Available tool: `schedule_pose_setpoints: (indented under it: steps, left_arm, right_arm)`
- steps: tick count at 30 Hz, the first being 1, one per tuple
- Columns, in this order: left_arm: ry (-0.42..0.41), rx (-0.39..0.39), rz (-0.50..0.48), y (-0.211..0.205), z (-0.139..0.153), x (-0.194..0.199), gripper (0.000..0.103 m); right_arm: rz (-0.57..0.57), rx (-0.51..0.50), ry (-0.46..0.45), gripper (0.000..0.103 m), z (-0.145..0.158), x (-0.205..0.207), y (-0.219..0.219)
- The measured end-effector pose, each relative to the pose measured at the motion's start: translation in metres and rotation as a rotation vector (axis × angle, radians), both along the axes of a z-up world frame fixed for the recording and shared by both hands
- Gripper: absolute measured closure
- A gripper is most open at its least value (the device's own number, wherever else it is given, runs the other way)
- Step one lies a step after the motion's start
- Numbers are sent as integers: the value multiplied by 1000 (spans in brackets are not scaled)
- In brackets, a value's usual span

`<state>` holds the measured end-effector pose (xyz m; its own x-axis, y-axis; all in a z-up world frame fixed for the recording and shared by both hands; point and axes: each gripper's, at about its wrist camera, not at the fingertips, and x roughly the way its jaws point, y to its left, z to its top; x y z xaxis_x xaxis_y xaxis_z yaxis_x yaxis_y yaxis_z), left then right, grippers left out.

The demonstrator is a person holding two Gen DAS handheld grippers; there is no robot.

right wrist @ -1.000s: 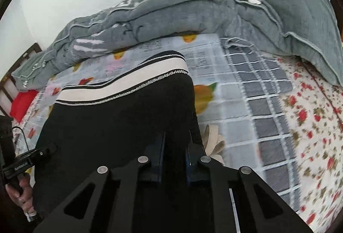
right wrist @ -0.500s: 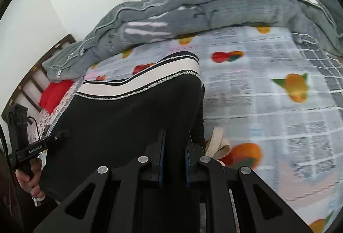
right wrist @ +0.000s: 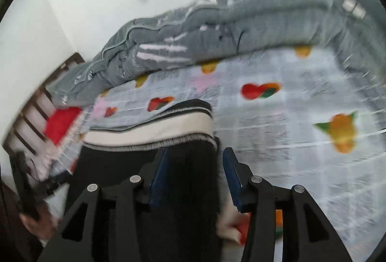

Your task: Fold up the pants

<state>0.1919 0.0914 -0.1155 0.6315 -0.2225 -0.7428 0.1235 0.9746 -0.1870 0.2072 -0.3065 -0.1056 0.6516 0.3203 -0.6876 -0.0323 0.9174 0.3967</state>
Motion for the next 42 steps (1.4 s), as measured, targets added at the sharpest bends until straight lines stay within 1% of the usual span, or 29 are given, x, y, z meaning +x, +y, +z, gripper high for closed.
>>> schedule_pose_setpoints:
  steps: [1, 2, 3, 4, 5, 6, 7, 9, 10, 11, 14, 16, 17, 18, 19, 20, 21, 22, 23, 24, 25, 26, 27, 28, 29, 31, 34, 38, 42]
  left_arm:
    - [-1, -9, 5, 1, 2, 0, 49]
    - [-4, -15, 7, 2, 3, 0, 49]
    - [-13, -18, 8, 3, 5, 0, 49]
    - [-21, -15, 8, 3, 7, -1, 49]
    - [-33, -6, 8, 3, 9, -2, 48]
    - [-40, -1, 9, 2, 9, -3, 48]
    - [-47, 3, 8, 1, 10, -4, 48]
    - [-53, -1, -3, -2, 12, -2, 48]
    - [-54, -3, -10, -6, 13, 0, 48]
    - [-54, -4, -19, -10, 14, 2, 48]
    - [-74, 20, -66, -31, 23, 11, 48]
    - [-110, 41, -95, -47, 30, 17, 47]
    - [-117, 44, -104, -54, 32, 21, 46]
    - [-119, 44, -113, -62, 33, 27, 45]
    - [-118, 45, -118, -69, 33, 32, 45]
    - [-116, 55, -119, -76, 31, 37, 45]
    - [-110, 71, -117, -81, 28, 42, 45]
    - [-97, 93, -113, -87, 22, 48, 45]
    - [-68, 112, -112, -91, 13, 55, 45]
    - [-42, 124, -112, -93, 5, 61, 45]
    - [-21, 135, -113, -95, -4, 66, 45]
    - [-15, 135, -118, -96, -10, 69, 45]
    - [-16, 134, -127, -97, -16, 72, 44]
    - [-16, 130, -135, -97, -18, 75, 44]
    - [-16, 125, -142, -98, -19, 78, 43]
    - [-17, 98, -158, -98, -18, 89, 43]
    - [-11, 78, -175, -101, -20, 107, 43]
    - [-21, 105, -187, -110, -21, 124, 43]
    - [-27, 103, -182, -111, -23, 132, 42]
  right_arm:
    - [14, 17, 49, 63, -8, 14, 2]
    - [14, 7, 76, 66, -14, 21, 6]
    - [10, -47, 60, 72, -18, 24, 13]
    - [17, -83, 22, 82, -17, 20, 16]
    - [26, -130, -39, 85, -16, 12, 19]
    - [22, -142, -58, 87, -18, 8, 17]
    - [-7, -119, -64, 87, -24, 2, 10]
    - [-49, -56, -38, 88, -37, -2, -3]
    - [-63, -43, -19, 88, -43, -4, -6]
    - [-63, -52, -17, 88, -42, -5, -6]
    - [-59, -140, -11, 86, -22, -9, 1]
    - [-80, -173, -61, 86, 1, -13, 6]
    - [-76, -182, -100, 86, 13, -15, 10]
    - [-63, -188, -116, 80, 19, -14, 14]
    - [-31, -201, -128, 69, 26, -11, 23]
    - [-8, -211, -135, 65, 29, -7, 30]
    - [10, -223, -145, 64, 29, -1, 38]
    - [37, -226, -137, 64, 24, 8, 45]
    - [58, -225, -107, 64, 16, 17, 50]
    - [71, -231, -52, 66, 2, 29, 54]
    - [57, -260, -6, 67, -17, 39, 57]
    - [45, -279, -21, 67, -23, 41, 58]
    - [44, -266, -36, 66, -22, 41, 57]
    - [39, -245, -34, 67, -21, 42, 53]
    - [23, -230, -25, 70, -21, 44, 49]
    - [-1, -211, -16, 70, -23, 50, 42]
    - [-29, -241, -19, 70, -23, 59, 42]
    - [-48, -253, -20, 70, -25, 69, 38]
    - [-49, -280, -27, 70, -26, 79, 39]
